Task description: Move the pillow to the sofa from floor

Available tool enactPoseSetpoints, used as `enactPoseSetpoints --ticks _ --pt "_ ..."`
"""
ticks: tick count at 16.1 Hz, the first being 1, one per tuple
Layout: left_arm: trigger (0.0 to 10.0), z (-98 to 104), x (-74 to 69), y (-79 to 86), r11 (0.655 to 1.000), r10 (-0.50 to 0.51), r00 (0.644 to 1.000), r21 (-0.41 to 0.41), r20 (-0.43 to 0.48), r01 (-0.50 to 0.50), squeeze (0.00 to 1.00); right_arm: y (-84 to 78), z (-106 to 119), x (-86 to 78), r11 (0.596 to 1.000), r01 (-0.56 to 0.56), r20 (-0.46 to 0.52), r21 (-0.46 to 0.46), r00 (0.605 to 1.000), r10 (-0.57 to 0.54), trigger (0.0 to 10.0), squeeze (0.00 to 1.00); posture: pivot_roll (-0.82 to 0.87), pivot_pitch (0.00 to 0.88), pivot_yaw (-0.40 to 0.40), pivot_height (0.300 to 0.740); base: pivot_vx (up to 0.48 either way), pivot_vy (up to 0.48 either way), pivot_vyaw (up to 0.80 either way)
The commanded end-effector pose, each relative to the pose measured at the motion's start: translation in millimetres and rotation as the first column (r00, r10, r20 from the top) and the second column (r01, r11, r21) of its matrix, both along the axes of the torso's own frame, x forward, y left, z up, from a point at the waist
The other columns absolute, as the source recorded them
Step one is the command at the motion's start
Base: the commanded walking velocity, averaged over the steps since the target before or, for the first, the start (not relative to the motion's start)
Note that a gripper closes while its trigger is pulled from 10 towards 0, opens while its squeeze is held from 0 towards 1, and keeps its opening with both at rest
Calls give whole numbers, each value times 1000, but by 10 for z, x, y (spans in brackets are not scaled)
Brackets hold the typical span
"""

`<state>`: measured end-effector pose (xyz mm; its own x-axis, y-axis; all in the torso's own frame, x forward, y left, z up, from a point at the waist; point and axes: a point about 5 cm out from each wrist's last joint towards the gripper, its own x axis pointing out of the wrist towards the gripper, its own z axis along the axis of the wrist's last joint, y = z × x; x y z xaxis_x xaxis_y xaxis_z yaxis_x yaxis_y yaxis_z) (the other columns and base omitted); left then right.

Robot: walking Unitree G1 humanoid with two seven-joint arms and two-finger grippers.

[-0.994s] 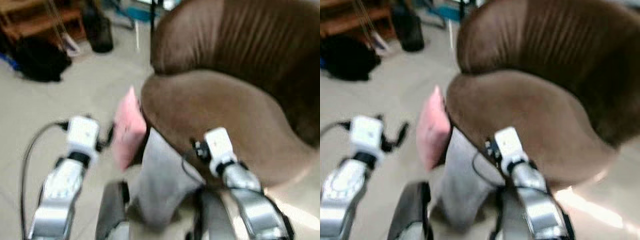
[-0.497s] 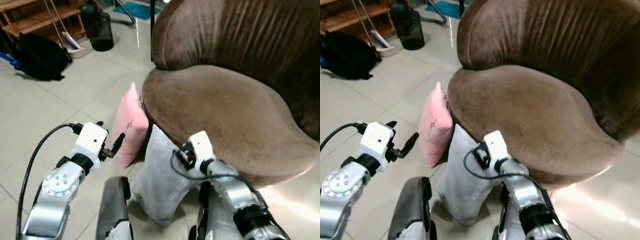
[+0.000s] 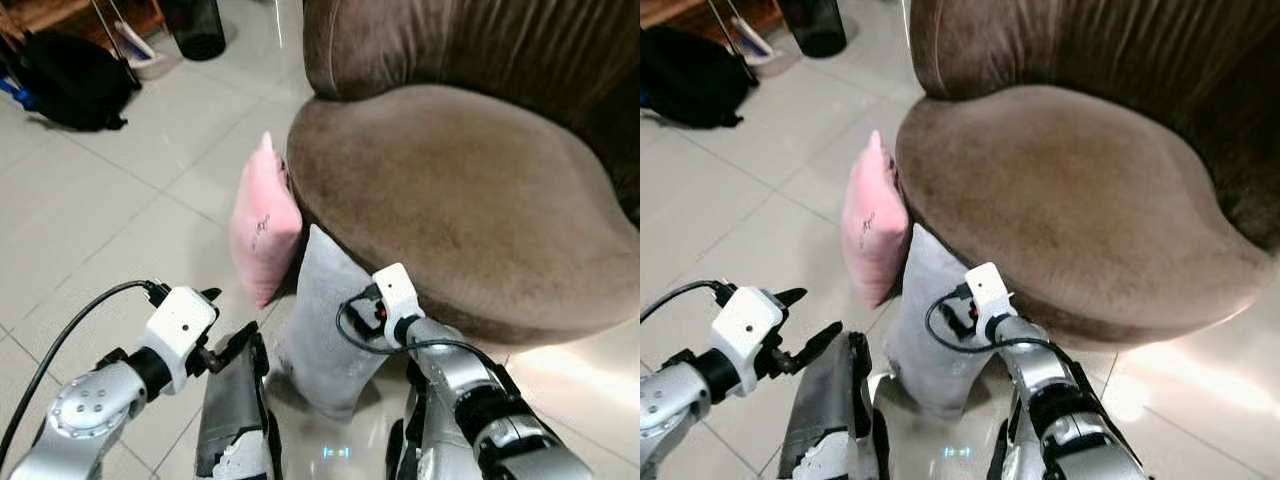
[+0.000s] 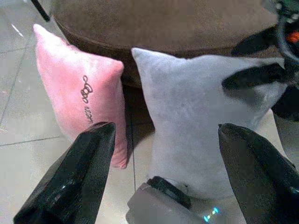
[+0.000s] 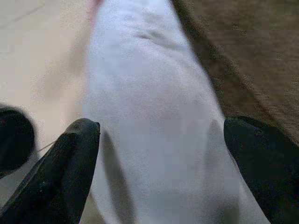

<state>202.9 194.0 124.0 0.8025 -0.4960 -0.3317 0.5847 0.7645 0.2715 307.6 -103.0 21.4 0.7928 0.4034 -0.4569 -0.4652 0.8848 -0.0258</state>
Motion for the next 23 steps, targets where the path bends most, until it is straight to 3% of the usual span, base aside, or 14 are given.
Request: enactPoseSetpoints --ticks 1,3,4,5,8,9,10,23 --pt "10000 54 -36 27 1000 -11 1000 0 -4 11 0 -12 -24 6 999 39 1 -19 999 -39 10000 1000 215 290 66 520 0 0 0" --pt "10000 69 -76 38 999 -42 999 11 -25 42 0 -50 -53 32 992 63 1 -107 998 -64 10000 1000 223 293 76 520 0 0 0" --pt "10000 72 -86 45 999 -45 999 12 -30 45 0 -46 -62 33 990 60 1 -125 998 -60 10000 620 223 291 78 520 0 0 0" --pt "10000 75 -85 43 999 -47 998 11 -31 47 0 -40 -71 29 990 55 -4 -131 998 -56 10000 0 224 287 79 520 0 0 0" --pt "10000 81 -89 3 998 -65 997 2 -43 65 0 92 -172 -63 991 -28 -65 -131 998 19 10000 0 229 288 81 520 0 0 0" --pt "10000 79 -92 -1 998 -65 997 0 -44 65 0 117 -177 -71 992 -29 -65 -120 998 21 5451 0 232 281 81 520 0 0 0" --pt "10000 78 -92 -1 998 -65 997 0 -44 65 0 126 -176 -72 993 -28 -65 -116 998 21 0 0 232 280 80 520 0 0 0" --pt "10000 65 -43 -54 997 -80 996 -14 -48 79 0 149 -132 -32 995 -42 -52 -85 998 38 0 0 218 278 79 520 0 0 0"
